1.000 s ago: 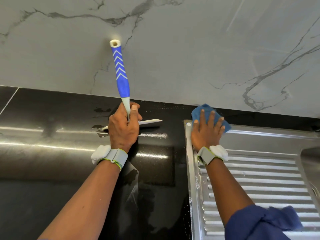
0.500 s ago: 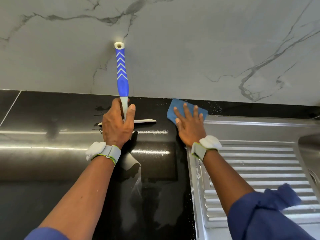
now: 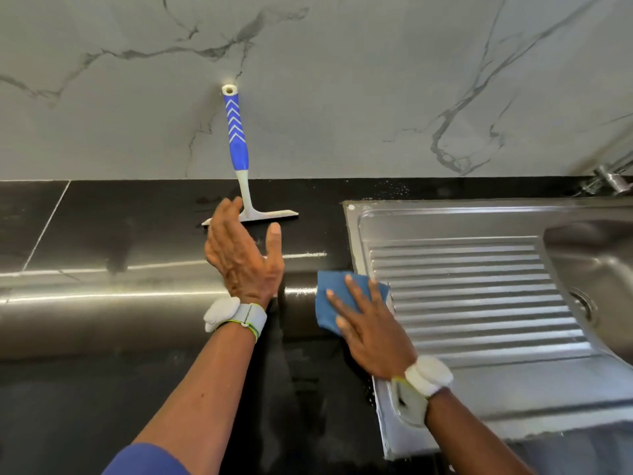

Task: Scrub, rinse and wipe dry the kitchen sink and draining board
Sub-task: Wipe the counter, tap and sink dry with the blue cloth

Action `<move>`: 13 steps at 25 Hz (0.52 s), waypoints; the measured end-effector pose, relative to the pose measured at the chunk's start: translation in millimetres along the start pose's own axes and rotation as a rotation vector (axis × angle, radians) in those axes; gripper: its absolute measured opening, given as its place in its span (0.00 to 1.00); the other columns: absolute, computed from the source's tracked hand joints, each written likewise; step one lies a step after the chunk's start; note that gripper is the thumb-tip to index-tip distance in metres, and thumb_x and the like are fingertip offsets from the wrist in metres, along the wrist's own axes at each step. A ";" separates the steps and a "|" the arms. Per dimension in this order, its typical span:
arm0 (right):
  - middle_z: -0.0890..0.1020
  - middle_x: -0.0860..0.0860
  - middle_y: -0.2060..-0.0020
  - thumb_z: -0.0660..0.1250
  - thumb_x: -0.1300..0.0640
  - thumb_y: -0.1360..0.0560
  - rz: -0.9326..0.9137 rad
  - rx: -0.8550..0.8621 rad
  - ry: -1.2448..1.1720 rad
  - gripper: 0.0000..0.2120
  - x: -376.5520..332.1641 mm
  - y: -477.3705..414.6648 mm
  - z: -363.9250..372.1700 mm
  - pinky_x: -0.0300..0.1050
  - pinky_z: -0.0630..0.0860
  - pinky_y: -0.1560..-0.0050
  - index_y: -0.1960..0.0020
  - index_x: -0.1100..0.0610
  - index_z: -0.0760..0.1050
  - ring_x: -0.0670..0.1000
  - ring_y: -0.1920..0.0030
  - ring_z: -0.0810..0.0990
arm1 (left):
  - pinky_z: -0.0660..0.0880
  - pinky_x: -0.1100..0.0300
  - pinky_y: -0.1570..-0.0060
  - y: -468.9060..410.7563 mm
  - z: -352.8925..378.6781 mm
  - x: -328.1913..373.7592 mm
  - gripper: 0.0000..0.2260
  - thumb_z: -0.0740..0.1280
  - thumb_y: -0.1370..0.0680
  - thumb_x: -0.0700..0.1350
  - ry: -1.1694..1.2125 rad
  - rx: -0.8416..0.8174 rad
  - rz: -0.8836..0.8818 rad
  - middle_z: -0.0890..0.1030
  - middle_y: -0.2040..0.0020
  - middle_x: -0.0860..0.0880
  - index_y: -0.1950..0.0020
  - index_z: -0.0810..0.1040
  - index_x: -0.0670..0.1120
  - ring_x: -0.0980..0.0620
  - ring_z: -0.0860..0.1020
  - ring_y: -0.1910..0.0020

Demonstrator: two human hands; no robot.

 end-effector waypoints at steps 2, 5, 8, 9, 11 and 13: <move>0.47 0.54 0.19 0.39 0.41 0.17 0.093 0.034 0.007 0.27 2.7 -40.4 -2.0 0.66 0.46 0.22 0.19 0.41 0.49 0.66 0.20 0.46 | 0.62 0.41 0.28 28.4 0.2 4.4 0.27 0.62 0.20 0.59 -0.038 -0.094 0.056 0.68 0.23 0.47 0.25 0.69 0.49 0.46 0.65 0.23; 0.47 0.51 0.18 0.41 0.41 0.17 0.221 0.035 -0.009 0.26 -15.8 -42.2 -3.5 0.68 0.46 0.23 0.19 0.39 0.47 0.66 0.21 0.42 | 0.65 0.42 0.30 59.8 0.7 10.2 0.22 0.62 0.20 0.59 -0.074 -0.188 0.112 0.70 0.25 0.48 0.28 0.73 0.51 0.46 0.67 0.25; 0.53 0.52 0.19 0.47 0.43 0.18 -0.039 0.025 0.101 0.26 -62.9 66.3 10.0 0.70 0.54 0.26 0.19 0.40 0.52 0.68 0.21 0.48 | 0.66 0.43 0.31 70.0 1.9 16.8 0.18 0.62 0.19 0.56 -0.045 -0.182 0.095 0.71 0.27 0.47 0.32 0.76 0.51 0.46 0.68 0.26; 0.52 0.52 0.19 0.50 0.43 0.17 -0.088 -0.001 0.097 0.26 -69.3 112.6 13.9 0.69 0.54 0.26 0.19 0.40 0.52 0.68 0.21 0.49 | 0.65 0.43 0.31 72.8 3.8 20.0 0.17 0.62 0.18 0.55 -0.042 -0.193 0.081 0.71 0.27 0.47 0.33 0.77 0.50 0.45 0.68 0.26; 0.50 0.49 0.18 0.51 0.42 0.17 -0.058 -0.025 0.136 0.27 -54.9 171.8 15.7 0.69 0.58 0.27 0.19 0.38 0.49 0.65 0.20 0.50 | 0.65 0.43 0.31 83.5 7.1 26.7 0.14 0.63 0.18 0.54 -0.029 -0.225 0.067 0.70 0.27 0.47 0.35 0.77 0.51 0.45 0.67 0.26; 0.48 0.47 0.18 0.47 0.41 0.17 0.112 0.031 0.132 0.26 -26.5 166.5 13.5 0.72 0.59 0.28 0.20 0.36 0.45 0.64 0.20 0.49 | 0.65 0.43 0.32 97.9 9.1 30.1 0.12 0.64 0.18 0.53 -0.029 -0.243 0.074 0.71 0.28 0.48 0.37 0.78 0.52 0.46 0.68 0.27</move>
Point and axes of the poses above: each hand's wrist, its own y-axis away from the middle knuckle, its own z-axis out of the palm, x = y × z, the point moved 3 cm from there along -y, towards the middle knuckle
